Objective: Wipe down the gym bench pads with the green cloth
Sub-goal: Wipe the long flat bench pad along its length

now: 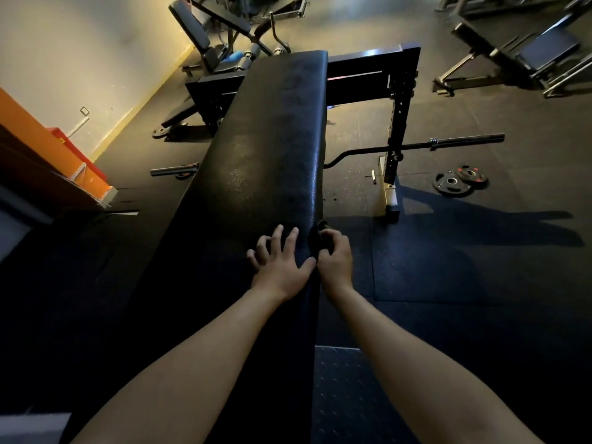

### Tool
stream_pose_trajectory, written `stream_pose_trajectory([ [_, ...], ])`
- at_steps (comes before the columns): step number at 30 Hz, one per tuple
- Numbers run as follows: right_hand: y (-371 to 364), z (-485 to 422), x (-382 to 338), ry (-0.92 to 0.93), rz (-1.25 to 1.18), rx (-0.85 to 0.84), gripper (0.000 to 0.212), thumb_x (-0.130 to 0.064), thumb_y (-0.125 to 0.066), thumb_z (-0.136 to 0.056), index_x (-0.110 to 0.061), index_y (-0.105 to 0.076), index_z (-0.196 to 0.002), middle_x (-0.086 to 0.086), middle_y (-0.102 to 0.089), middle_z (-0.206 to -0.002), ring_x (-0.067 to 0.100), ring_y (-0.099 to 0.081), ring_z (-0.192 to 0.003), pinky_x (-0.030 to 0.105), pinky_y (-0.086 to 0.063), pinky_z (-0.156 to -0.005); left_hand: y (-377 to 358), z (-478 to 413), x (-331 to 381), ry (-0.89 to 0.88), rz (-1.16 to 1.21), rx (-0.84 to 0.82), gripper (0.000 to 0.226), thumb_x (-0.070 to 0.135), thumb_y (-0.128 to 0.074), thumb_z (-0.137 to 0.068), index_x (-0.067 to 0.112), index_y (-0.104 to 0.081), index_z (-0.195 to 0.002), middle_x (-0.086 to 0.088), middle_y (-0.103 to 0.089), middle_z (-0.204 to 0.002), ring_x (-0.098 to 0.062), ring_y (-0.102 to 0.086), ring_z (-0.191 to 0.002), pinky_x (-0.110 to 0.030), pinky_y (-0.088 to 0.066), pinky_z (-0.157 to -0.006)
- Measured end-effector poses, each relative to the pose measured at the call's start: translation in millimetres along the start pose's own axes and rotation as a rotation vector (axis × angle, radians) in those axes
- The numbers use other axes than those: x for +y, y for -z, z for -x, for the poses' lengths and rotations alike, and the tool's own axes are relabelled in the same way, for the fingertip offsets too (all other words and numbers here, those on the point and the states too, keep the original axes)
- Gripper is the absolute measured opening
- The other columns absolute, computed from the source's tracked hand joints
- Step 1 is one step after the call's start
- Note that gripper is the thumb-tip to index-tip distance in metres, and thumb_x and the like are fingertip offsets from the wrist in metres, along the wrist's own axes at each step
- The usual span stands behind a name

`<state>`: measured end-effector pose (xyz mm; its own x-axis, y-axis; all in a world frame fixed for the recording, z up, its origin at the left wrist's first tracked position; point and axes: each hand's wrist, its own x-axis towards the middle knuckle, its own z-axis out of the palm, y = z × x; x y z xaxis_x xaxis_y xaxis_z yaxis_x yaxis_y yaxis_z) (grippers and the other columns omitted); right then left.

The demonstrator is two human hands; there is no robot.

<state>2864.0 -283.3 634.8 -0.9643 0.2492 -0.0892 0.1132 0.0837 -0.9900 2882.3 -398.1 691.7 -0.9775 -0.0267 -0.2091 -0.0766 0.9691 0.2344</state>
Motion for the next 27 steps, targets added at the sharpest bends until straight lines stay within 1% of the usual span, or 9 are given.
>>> stream_pose_trajectory([
  [3,9.0,6.4,2.4,-0.005,0.053,-0.041,0.032,-0.003,-0.052,-0.089,-0.027,-0.059,-0.108,-0.005,-0.053,-0.107,0.009,-0.053,-0.096,0.036,-0.049,-0.087,-1.6,-0.4,0.1,0.008,0.005,0.0,0.074,0.063,-0.041,-0.095,0.04,-0.005,-0.156,0.007,0.01,-0.164,-0.031,0.01,-0.148,-0.058,0.006,-0.117],
  [6,16.9,-16.6,-7.0,0.035,0.064,-0.061,0.031,-0.005,-0.052,-0.091,-0.025,-0.06,-0.114,-0.004,-0.051,-0.113,0.014,-0.054,-0.105,0.039,-0.052,-0.092,-2.7,0.6,0.0,0.01,-0.013,0.02,0.074,0.064,-0.041,-0.095,0.04,-0.006,-0.156,0.007,0.009,-0.164,-0.031,0.008,-0.148,-0.058,0.004,-0.118],
  [8,12.2,-35.3,-15.1,-0.044,-0.038,-0.063,0.032,-0.012,-0.051,-0.094,-0.028,-0.056,-0.121,-0.003,-0.047,-0.123,0.017,-0.053,-0.111,0.04,-0.053,-0.093,-2.5,0.5,0.9,0.007,-0.019,0.023,0.074,0.064,-0.041,-0.095,0.04,-0.007,-0.156,0.006,0.008,-0.164,-0.031,0.007,-0.148,-0.057,0.005,-0.118],
  [10,2.9,-44.2,-17.0,-0.172,-0.15,-0.105,0.035,-0.023,-0.049,-0.094,-0.034,-0.051,-0.126,0.002,-0.048,-0.132,0.021,-0.055,-0.112,0.046,-0.054,-0.094,-2.6,3.2,1.4,0.017,-0.019,0.035,0.074,0.064,-0.041,-0.095,0.04,-0.006,-0.156,0.006,0.008,-0.164,-0.031,0.007,-0.149,-0.057,0.004,-0.119],
  [12,-3.7,-43.5,-12.3,-0.234,-0.195,-0.125,0.037,-0.025,-0.046,-0.094,-0.038,-0.048,-0.129,0.007,-0.049,-0.133,0.024,-0.057,-0.111,0.05,-0.053,-0.095,-0.8,3.6,2.7,0.019,-0.019,0.045,0.074,0.064,-0.042,-0.095,0.041,-0.006,-0.156,0.006,0.007,-0.164,-0.032,0.007,-0.149,-0.058,0.002,-0.12],
  [16,-2.4,-13.4,-6.0,-0.219,-0.161,-0.07,0.029,-0.018,-0.041,-0.099,-0.033,-0.05,-0.123,0.004,-0.048,-0.127,0.022,-0.055,-0.108,0.048,-0.052,-0.093,-1.4,1.9,2.9,0.019,-0.024,0.037,0.075,0.064,-0.042,-0.094,0.041,-0.005,-0.156,0.006,0.008,-0.164,-0.032,0.008,-0.15,-0.059,0.002,-0.12],
  [20,-0.9,12.3,-7.1,-0.204,-0.02,-0.014,0.023,-0.02,-0.042,-0.099,-0.03,-0.053,-0.116,0.001,-0.052,-0.12,0.018,-0.054,-0.101,0.05,-0.05,-0.093,0.0,1.5,2.5,0.011,-0.024,0.024,0.073,0.062,-0.041,-0.095,0.039,-0.007,-0.156,0.003,0.006,-0.165,-0.032,0.007,-0.15,-0.059,0.004,-0.12],
  [24,12.5,23.8,-18.6,-0.081,0.179,-0.059,0.022,-0.02,-0.045,-0.098,-0.025,-0.056,-0.115,0.001,-0.053,-0.115,0.019,-0.055,-0.098,0.043,-0.049,-0.089,6.9,0.9,4.3,0.029,-0.043,-0.034,0.074,0.062,-0.04,-0.096,0.038,-0.006,-0.158,0.001,0.007,-0.167,-0.032,0.005,-0.15,-0.057,0.002,-0.119],
  [27,20.5,8.2,-33.4,-0.017,0.114,-0.05,0.025,-0.016,-0.046,-0.099,-0.023,-0.055,-0.121,-0.001,-0.047,-0.117,0.02,-0.054,-0.105,0.038,-0.049,-0.088,11.0,9.4,8.9,0.042,-0.061,-0.073,0.078,0.062,-0.042,-0.097,0.034,-0.005,-0.159,-0.001,0.008,-0.168,-0.029,0.006,-0.152,-0.054,-0.002,-0.121],
])
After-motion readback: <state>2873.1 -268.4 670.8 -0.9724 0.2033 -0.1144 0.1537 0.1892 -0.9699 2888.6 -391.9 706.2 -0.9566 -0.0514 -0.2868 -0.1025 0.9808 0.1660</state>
